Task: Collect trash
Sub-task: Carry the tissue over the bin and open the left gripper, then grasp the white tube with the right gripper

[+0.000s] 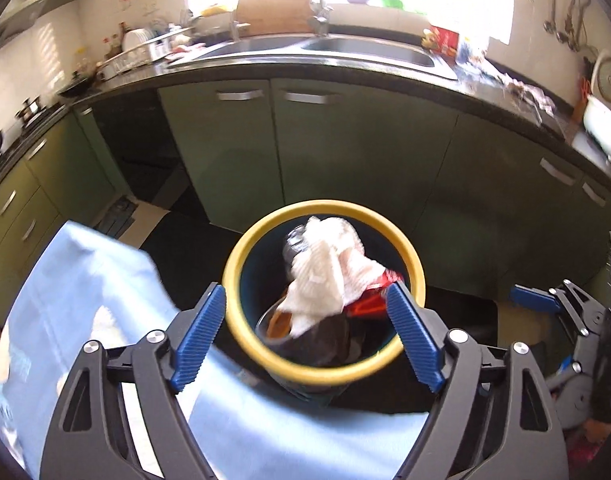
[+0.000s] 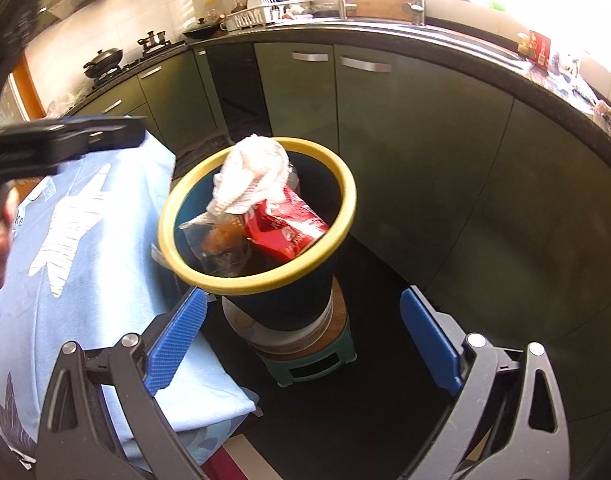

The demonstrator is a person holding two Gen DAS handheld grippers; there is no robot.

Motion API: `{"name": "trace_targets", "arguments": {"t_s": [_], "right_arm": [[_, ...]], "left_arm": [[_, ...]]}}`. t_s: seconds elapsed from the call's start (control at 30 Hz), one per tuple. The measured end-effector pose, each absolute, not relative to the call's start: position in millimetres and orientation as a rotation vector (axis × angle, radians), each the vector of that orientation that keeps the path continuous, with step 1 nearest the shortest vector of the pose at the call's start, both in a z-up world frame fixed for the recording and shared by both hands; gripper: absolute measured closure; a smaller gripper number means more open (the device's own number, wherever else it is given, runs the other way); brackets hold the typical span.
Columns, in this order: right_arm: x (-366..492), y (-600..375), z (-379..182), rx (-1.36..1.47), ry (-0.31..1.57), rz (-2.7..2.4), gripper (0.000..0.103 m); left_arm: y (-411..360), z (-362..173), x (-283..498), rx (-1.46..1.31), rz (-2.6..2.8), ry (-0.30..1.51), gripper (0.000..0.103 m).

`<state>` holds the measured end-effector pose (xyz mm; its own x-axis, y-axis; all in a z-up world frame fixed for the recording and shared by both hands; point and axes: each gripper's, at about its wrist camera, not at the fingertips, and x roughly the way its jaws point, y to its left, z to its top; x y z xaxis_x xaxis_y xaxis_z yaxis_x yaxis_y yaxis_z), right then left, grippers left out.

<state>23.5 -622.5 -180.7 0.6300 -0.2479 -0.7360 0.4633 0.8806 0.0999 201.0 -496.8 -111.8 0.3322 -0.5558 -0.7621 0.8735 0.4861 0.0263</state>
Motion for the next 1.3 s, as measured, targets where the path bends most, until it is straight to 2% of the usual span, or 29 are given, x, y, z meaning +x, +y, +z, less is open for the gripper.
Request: {"name": "trace_targets", "arguments": {"t_s": [0.2, 0.6, 0.9, 1.1, 1.3], "right_arm": [[31, -603, -177, 0.266, 0.797, -0.38, 0.009], [109, -504, -161, 0.111, 0.818, -0.129, 0.009], [189, -360, -142, -0.083, 0.829, 0.235, 0.009], [204, -253, -137, -0.216, 0.825, 0.476, 0.009], [214, -180, -149, -0.296, 0.873, 0.628, 0.009]], "left_arm": [[-404, -92, 195, 0.337, -0.912, 0.761, 0.011], [-201, -92, 204, 0.192, -0.557, 0.71, 0.007], [-54, -106, 225, 0.099, -0.253, 0.724, 0.007], [53, -111, 223, 0.018, -0.01, 0.713, 0.006], [114, -120, 215, -0.056, 0.081, 0.719, 0.006]]}}
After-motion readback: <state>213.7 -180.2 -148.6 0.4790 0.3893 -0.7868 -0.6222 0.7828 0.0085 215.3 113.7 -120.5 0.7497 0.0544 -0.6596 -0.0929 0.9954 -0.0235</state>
